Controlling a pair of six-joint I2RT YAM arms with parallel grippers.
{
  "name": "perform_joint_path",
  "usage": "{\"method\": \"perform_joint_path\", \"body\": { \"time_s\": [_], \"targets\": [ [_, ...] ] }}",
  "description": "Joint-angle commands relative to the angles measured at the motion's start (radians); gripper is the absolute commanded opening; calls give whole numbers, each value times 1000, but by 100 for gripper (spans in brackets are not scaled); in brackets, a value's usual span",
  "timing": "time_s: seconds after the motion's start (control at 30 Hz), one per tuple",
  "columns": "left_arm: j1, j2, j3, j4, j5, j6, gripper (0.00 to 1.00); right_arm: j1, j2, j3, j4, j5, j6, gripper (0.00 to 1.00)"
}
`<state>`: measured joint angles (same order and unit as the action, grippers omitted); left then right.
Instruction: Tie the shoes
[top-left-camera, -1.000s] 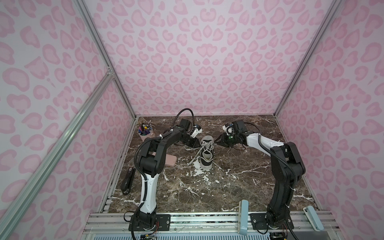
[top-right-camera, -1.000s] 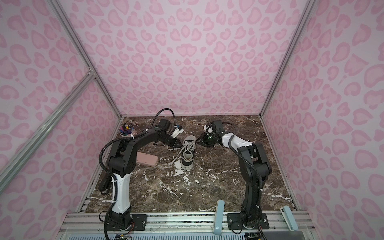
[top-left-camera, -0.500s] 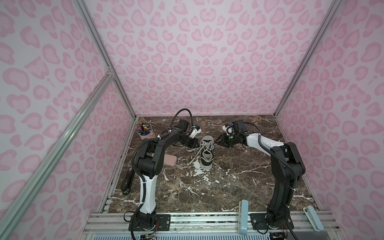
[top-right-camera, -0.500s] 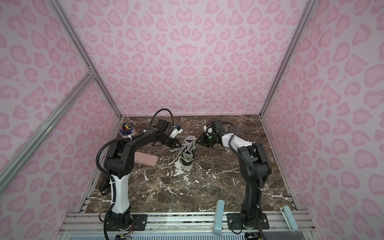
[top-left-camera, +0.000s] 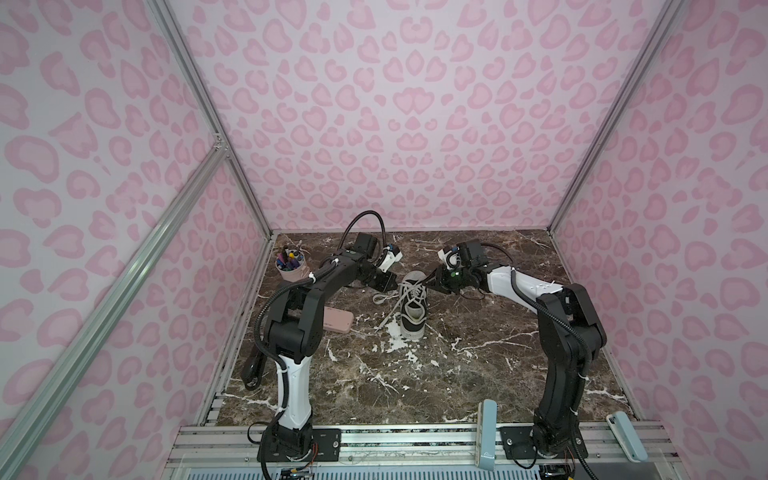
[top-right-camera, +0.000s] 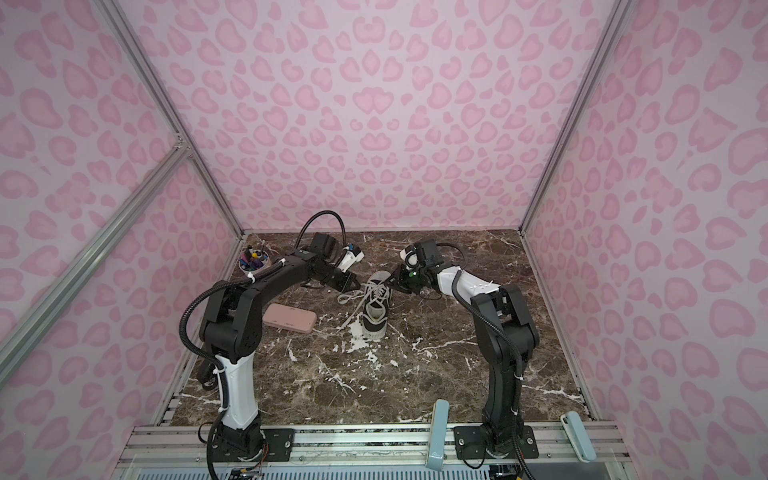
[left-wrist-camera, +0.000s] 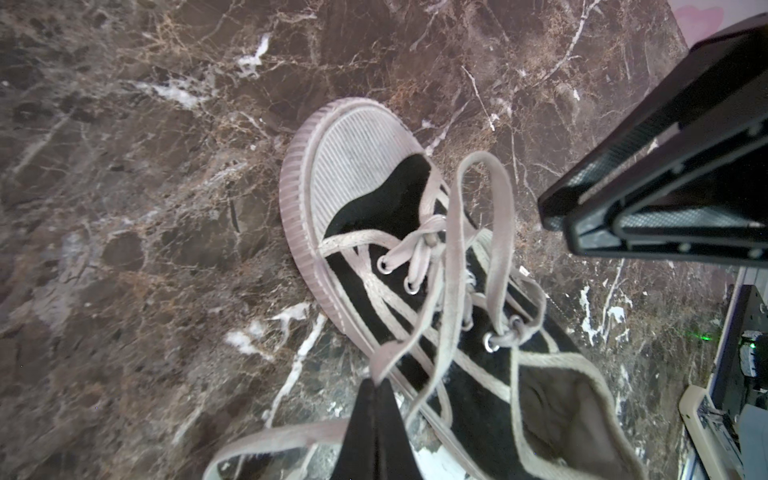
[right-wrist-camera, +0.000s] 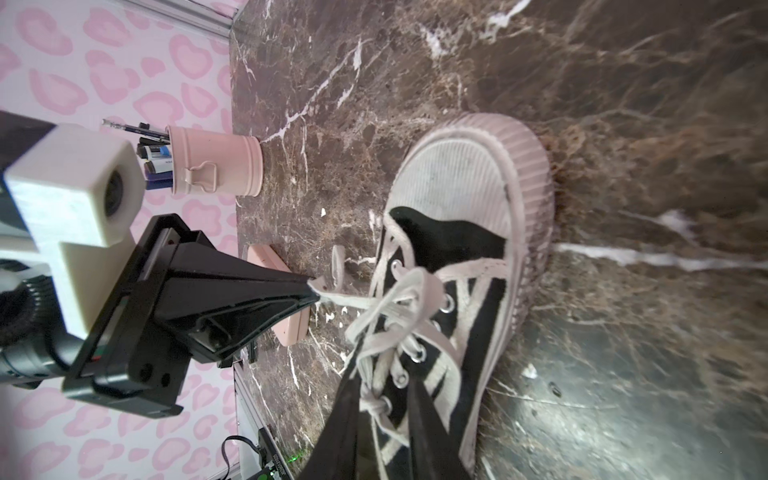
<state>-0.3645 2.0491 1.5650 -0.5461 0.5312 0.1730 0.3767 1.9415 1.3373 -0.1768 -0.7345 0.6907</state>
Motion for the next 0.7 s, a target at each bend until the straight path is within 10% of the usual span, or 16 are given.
{"method": "perform_joint_path", "body": {
  "time_s": [0.0,0.67],
  "targets": [
    [-6,-18,16,-38,-16,26,3,13,23,11,77,-22,45,18],
    [-95,-50,64,-106,-170,162,3,-3,134,50,127,-56,76,15]
  ]
}}
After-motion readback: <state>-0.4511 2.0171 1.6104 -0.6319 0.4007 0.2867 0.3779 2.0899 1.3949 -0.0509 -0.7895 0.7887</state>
